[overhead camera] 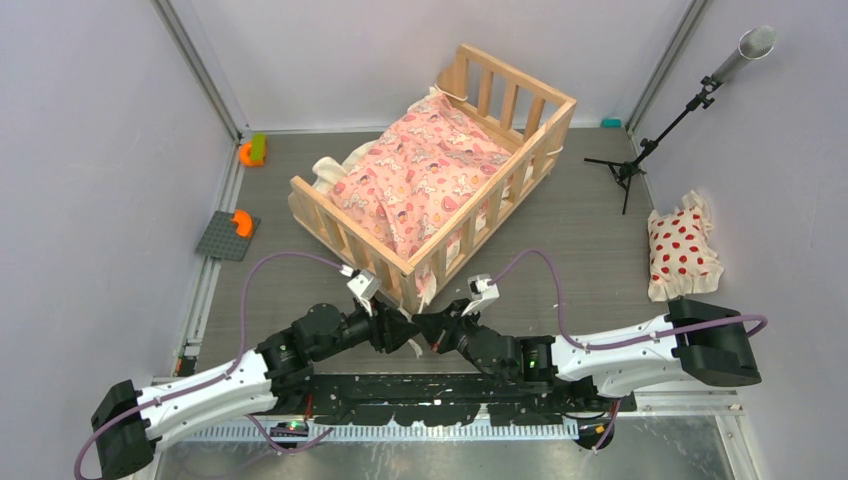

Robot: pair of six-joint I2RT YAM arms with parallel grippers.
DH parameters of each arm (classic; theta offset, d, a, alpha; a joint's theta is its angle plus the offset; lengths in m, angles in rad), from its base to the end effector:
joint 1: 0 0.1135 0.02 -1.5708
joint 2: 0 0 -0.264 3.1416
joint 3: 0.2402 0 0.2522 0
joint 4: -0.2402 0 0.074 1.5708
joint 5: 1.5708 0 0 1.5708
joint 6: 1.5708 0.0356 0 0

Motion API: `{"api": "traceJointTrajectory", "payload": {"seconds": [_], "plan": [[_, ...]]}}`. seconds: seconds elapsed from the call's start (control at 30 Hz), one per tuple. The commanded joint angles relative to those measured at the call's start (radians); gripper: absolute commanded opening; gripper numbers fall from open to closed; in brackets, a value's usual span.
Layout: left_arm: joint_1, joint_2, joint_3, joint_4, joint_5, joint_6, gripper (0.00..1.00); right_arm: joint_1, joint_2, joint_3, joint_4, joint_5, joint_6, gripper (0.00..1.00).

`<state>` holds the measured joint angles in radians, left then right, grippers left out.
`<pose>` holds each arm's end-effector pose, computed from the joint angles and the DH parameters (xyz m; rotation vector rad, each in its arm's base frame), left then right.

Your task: Set up the pet bed

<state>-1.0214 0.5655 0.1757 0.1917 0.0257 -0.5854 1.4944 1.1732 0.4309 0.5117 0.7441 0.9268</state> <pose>0.0796 -0.1318 0.1958 0.4367 1.8775 -1.1537 0.0421 0.2339 0.2126 0.0301 1.8721 1.0805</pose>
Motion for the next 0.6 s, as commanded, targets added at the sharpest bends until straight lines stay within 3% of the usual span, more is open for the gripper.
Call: {"api": "traceJointTrajectory", "payload": {"seconds": [0.0, 0.17, 0.33, 0.43, 0.57], "plan": [[0.001, 0.007, 0.041, 0.054, -0.018, 0.030, 0.49, -0.004, -0.019, 0.034, 0.047, -0.005, 0.001, 0.01], [0.002, 0.013, 0.036, 0.081, -0.018, 0.043, 0.34, -0.005, -0.019, 0.034, 0.046, -0.015, 0.000, 0.01], [0.001, 0.009, 0.034, 0.083, -0.017, 0.055, 0.11, -0.006, -0.034, 0.030, 0.044, -0.025, -0.003, 0.01], [0.001, 0.002, 0.030, 0.083, -0.018, 0.060, 0.02, -0.005, -0.048, 0.029, 0.028, -0.028, -0.006, 0.01], [0.002, 0.001, 0.031, 0.082, -0.018, 0.061, 0.00, -0.005, -0.086, 0.025, -0.016, -0.024, -0.036, 0.20]]}}
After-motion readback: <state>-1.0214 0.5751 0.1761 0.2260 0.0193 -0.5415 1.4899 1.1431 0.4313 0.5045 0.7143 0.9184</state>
